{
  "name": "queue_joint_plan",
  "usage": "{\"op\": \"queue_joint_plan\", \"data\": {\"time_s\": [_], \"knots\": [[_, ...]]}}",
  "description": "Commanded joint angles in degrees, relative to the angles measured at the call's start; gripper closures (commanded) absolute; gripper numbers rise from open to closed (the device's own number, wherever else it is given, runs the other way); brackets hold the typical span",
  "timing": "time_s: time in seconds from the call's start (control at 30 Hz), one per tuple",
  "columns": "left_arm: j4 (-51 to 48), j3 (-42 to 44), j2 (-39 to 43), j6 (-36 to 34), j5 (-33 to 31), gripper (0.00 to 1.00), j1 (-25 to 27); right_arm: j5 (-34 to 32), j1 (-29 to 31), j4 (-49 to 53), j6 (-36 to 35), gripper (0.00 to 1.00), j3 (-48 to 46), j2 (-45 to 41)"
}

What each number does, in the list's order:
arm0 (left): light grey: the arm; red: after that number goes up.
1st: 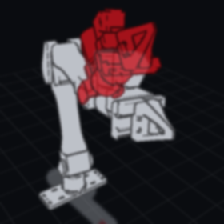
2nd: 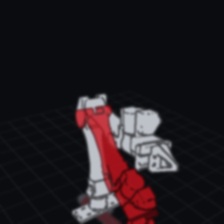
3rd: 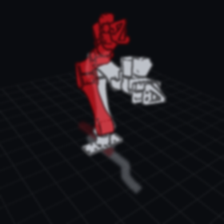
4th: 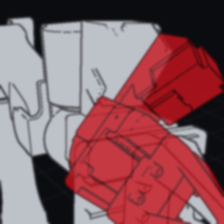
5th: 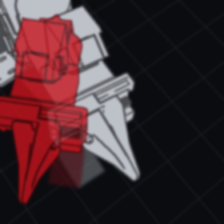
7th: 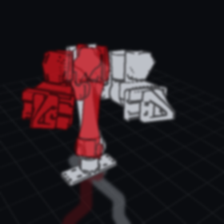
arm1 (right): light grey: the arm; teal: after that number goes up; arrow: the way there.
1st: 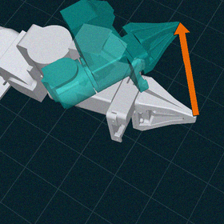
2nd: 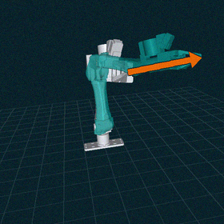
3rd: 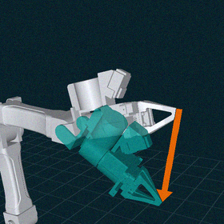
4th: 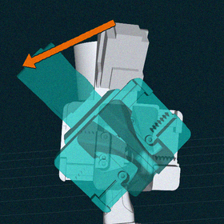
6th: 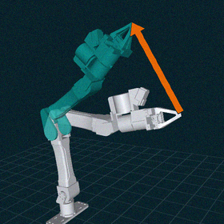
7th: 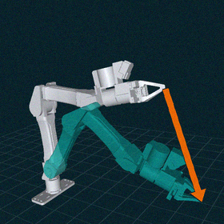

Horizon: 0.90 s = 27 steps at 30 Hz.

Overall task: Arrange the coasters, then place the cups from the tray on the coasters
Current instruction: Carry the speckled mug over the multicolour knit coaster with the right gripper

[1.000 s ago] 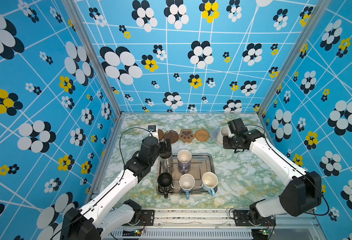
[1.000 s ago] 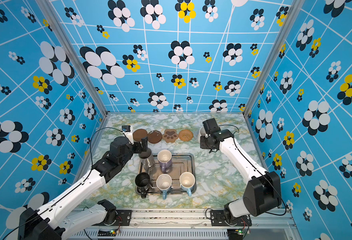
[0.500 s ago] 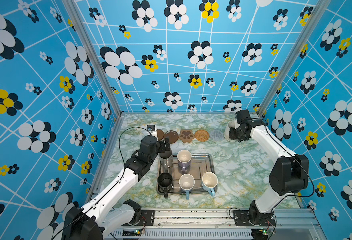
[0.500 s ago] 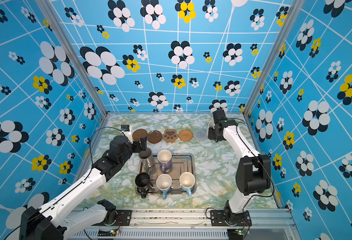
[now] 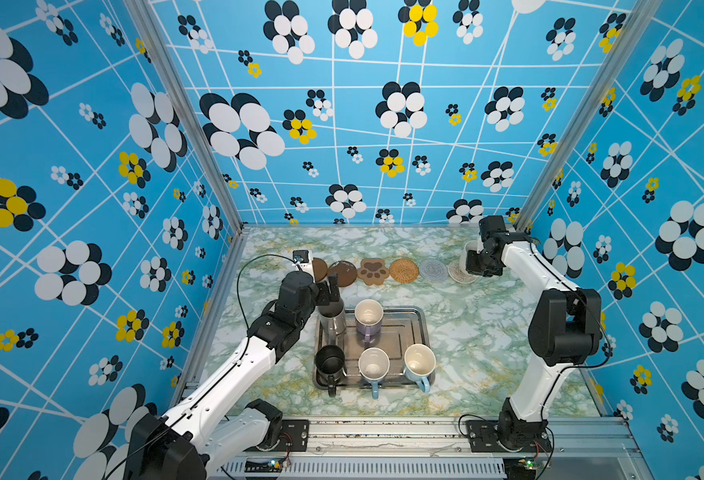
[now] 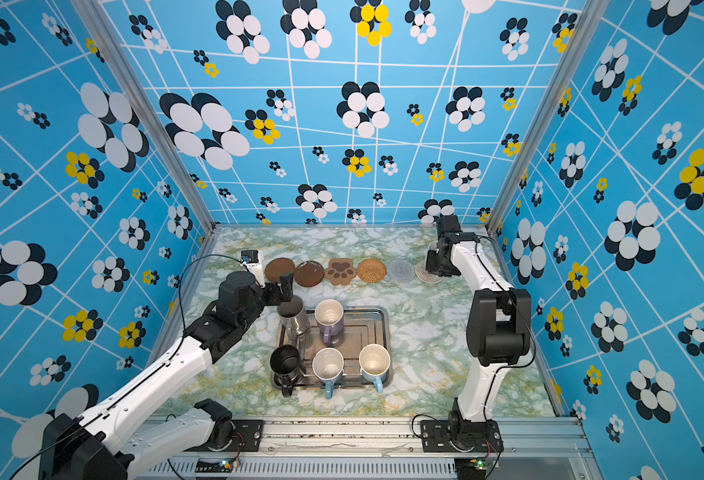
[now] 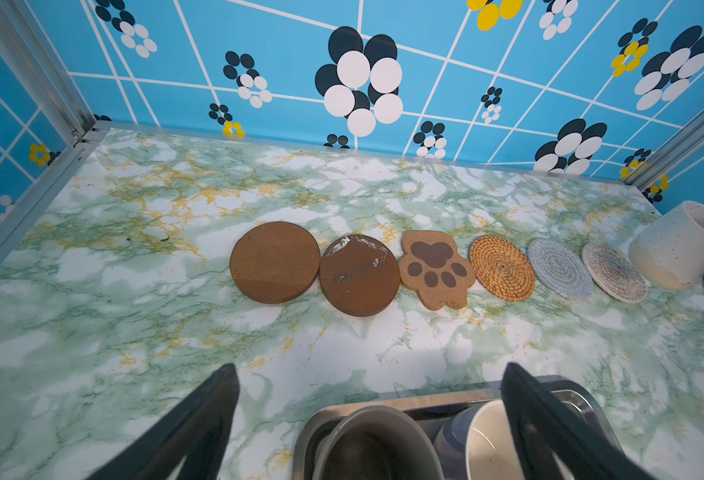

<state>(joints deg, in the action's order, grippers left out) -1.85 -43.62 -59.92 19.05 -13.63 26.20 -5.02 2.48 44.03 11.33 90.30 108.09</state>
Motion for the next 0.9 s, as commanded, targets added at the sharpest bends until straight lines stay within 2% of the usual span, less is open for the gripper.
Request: {"op": "queue_joint_plan", "data": {"time_s": [0.0, 0.87], "knots": [[1.14, 0.67, 0.33, 0.77, 0.63, 0.01, -0.62, -0.58, 0.11, -4.67, -0.52, 1.00, 2.89, -0.22], [1.23, 0.54, -0.15, 1.25, 1.17, 0.00, -0.62, 0.92, 0.15, -7.64, -0.78, 1.00, 1.90, 3.61]]}}
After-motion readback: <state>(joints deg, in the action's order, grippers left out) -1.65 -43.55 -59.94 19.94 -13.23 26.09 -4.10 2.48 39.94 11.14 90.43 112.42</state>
